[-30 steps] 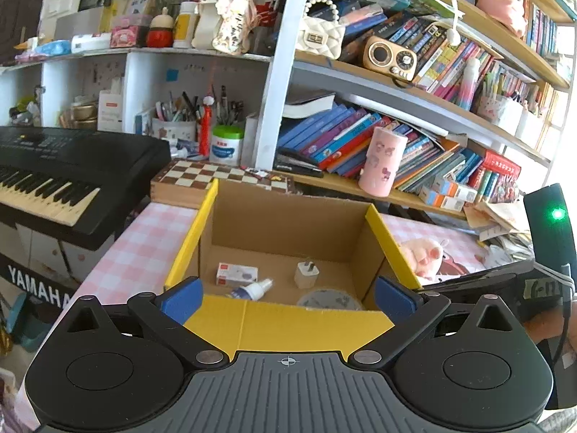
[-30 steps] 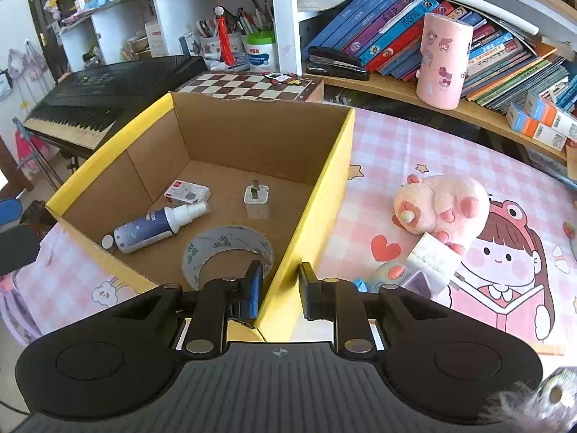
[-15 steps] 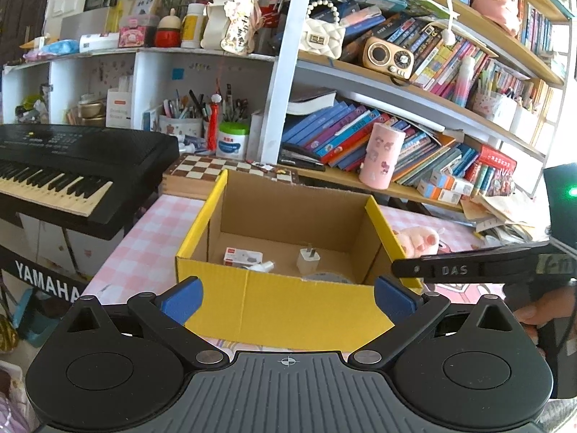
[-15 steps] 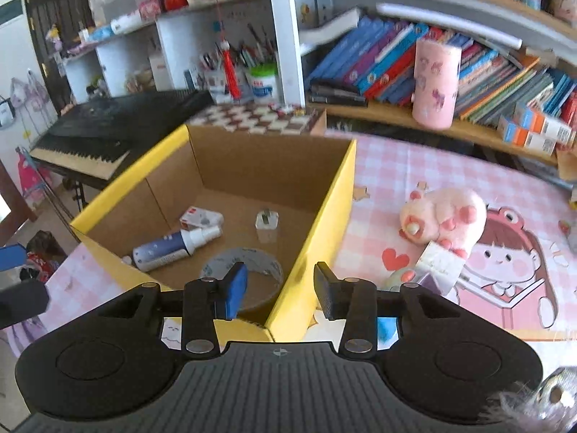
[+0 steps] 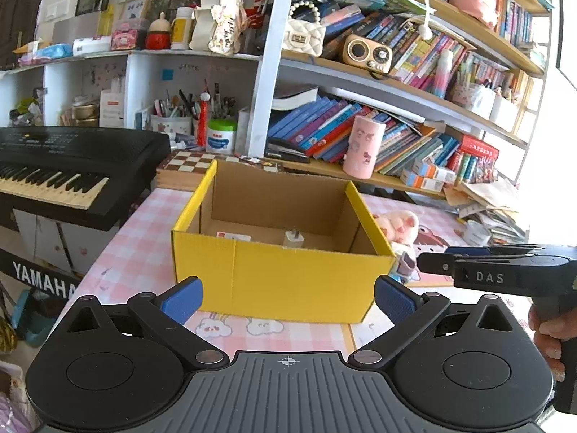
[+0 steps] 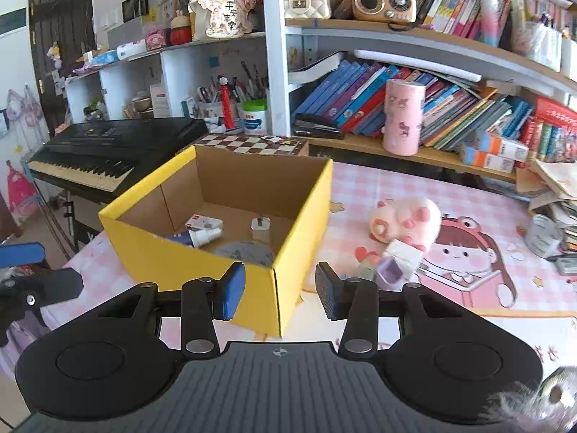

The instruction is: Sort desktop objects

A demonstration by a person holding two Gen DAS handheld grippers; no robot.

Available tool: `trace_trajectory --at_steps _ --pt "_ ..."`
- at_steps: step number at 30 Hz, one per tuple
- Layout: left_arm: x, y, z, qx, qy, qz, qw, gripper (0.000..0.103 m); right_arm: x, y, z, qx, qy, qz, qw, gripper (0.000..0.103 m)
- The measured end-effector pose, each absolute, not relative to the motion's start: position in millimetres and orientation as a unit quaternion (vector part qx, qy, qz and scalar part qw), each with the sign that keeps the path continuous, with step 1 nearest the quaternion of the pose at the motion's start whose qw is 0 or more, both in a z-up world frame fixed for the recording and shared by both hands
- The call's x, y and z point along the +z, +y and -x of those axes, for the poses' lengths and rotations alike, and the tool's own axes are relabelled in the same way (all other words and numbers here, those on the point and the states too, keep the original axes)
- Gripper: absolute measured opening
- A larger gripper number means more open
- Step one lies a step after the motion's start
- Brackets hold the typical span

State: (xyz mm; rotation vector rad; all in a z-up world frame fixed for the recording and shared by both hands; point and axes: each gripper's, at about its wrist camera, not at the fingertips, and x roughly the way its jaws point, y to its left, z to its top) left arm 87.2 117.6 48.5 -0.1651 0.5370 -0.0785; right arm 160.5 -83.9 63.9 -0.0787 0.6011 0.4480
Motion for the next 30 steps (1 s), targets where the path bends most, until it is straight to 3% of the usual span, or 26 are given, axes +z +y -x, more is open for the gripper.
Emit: trace_trajectory --at_steps 22,30 --pt "29 106 -36 -0.043 0.289 0.075 0.954 0.102 25 -98 -68 0.166 0.319 0.034 0.933 0.048" --pt "21 95 -22 -0.046 0.294 0.072 0.952 0.102 14 -96 -48 0.158 0.325 0.049 0.931 0.064"
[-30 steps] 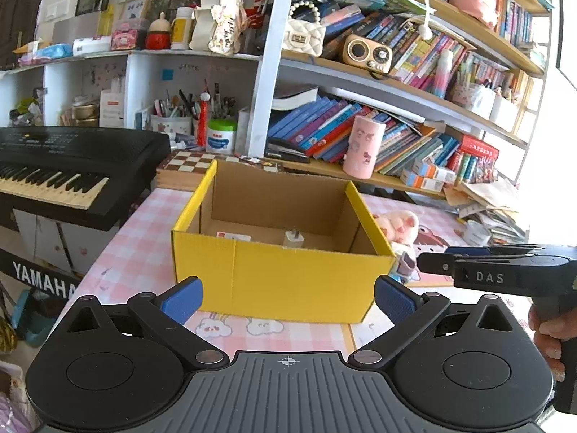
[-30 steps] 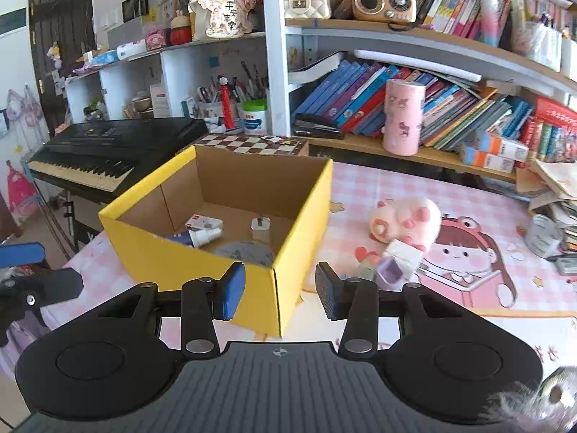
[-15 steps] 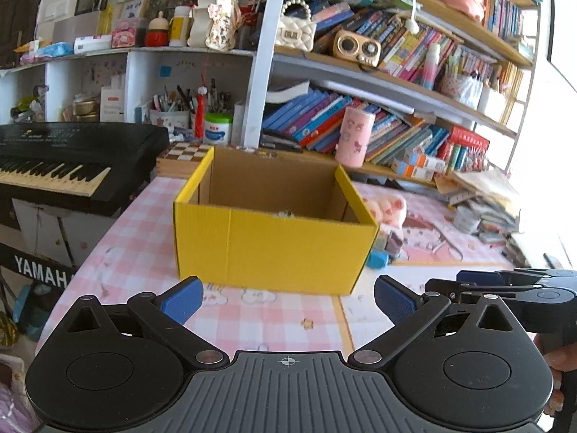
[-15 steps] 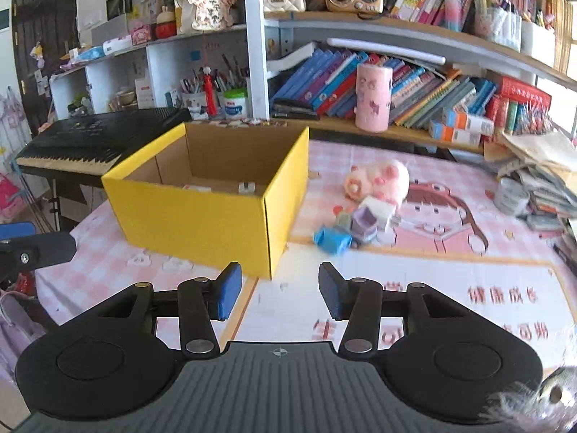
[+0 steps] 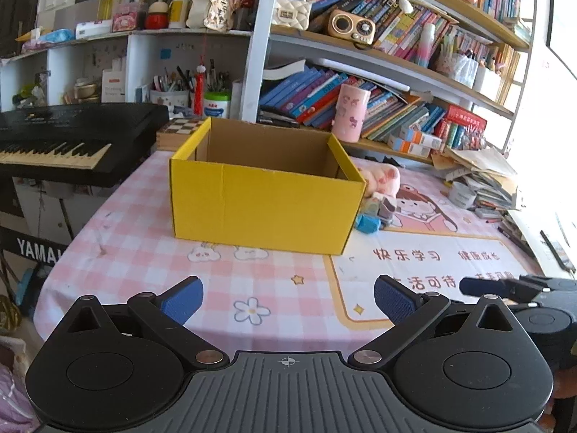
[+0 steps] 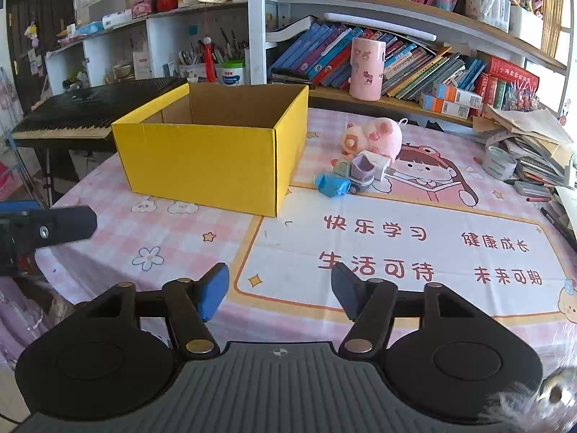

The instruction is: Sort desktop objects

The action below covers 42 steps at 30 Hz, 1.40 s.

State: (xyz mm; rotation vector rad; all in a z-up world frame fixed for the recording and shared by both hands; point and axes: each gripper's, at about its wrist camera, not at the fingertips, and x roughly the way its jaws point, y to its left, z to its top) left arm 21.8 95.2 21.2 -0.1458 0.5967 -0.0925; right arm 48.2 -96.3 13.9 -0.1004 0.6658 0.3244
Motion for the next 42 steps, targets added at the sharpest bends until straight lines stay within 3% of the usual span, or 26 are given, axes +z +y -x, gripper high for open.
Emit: trace_trajectory --at_steps 14,42 --pt "14 95 -18 -0.063 0.303 0.07 0.948 0.102 10 -94 -37 0.14 0.328 0.069 0.932 0.078" --pt "5 47 -43 -0.138 0.327 0.035 0.934 0.103 4 -128 -42 0.075 0.354 0.062 0.93 0.082"
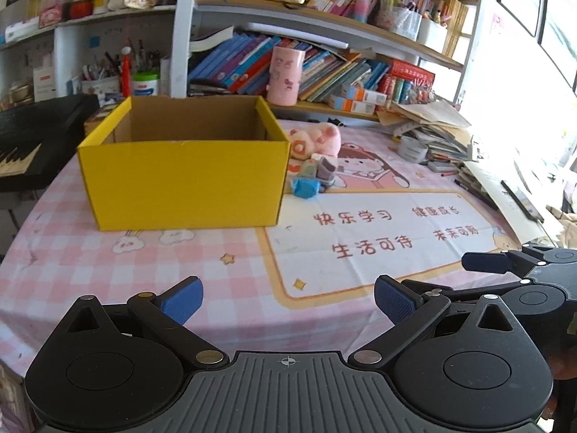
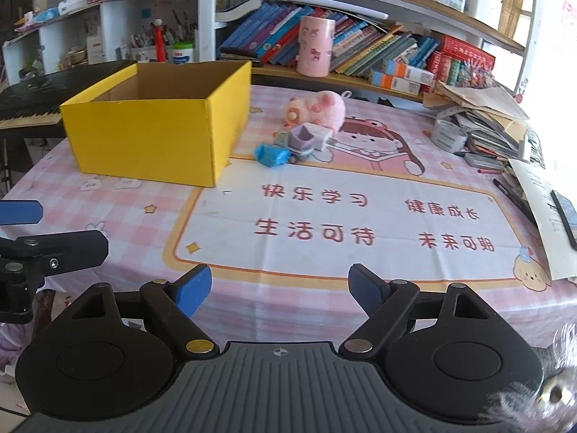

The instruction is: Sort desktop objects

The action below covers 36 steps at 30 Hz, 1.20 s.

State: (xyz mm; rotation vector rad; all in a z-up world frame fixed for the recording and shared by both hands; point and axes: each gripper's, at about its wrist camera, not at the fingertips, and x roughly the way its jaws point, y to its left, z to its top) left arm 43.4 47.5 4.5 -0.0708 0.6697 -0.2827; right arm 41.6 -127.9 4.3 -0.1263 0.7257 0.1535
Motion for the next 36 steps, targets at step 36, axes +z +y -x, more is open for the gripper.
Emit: trace_trajectory --at_steps 36 --pt "-5 -80 -137 -0.177 0.355 0.0 0.918 0.103 -9 -239 -140 0.046 0.392 0.036 0.918 0.082"
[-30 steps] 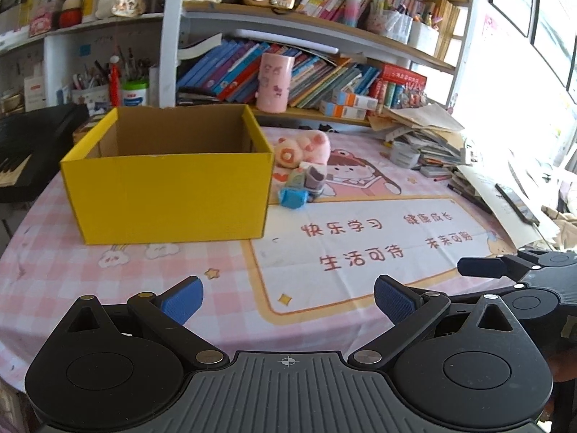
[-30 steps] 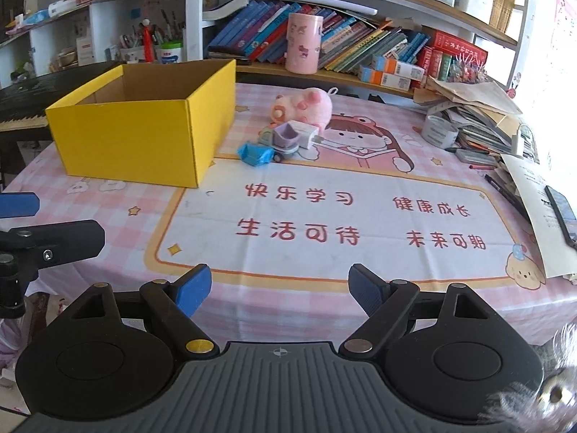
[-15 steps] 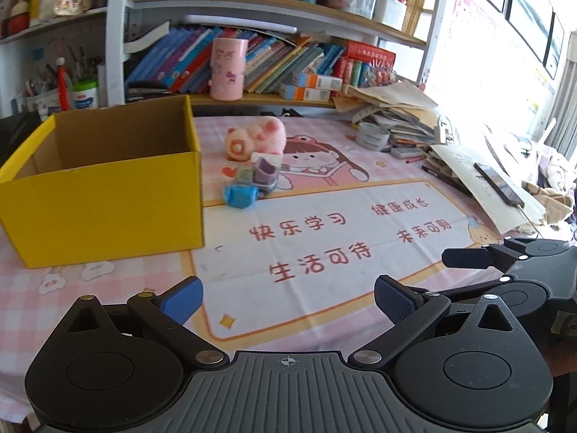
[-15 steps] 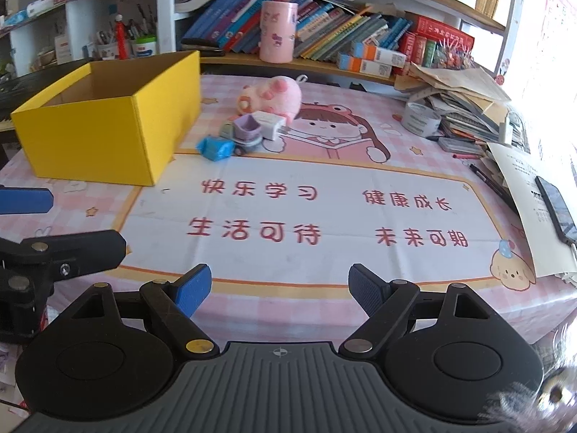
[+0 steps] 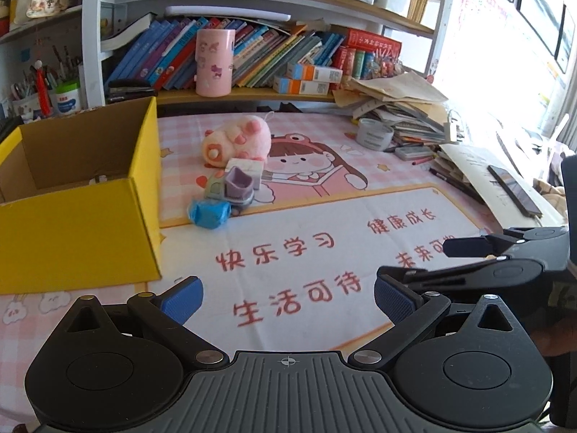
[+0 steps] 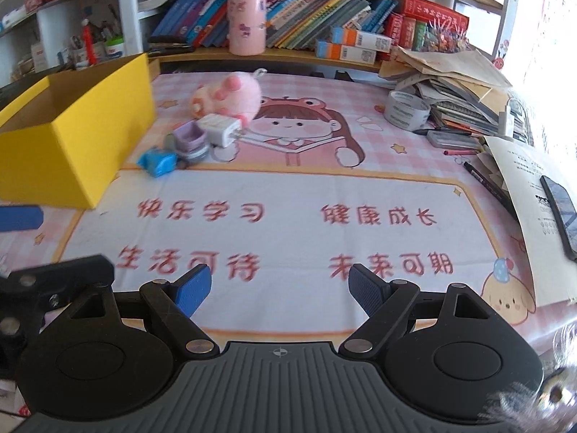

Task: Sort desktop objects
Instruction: 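Move both tools toward the toy truck and blue bag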

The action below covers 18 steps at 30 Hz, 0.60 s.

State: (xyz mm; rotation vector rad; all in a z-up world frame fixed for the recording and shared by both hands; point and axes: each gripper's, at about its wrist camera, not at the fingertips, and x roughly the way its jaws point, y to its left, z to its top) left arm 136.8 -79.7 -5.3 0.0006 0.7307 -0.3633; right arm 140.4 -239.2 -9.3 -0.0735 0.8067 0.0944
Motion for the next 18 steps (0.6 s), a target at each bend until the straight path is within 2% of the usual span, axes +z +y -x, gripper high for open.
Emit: trace_trajectory --at_steps 18 --pt "-4 -128 -183 -0.072 0.356 -0.002 0.932 0.102 -9 -277 -236 0.133 0.373 0.021 0.918 0.082"
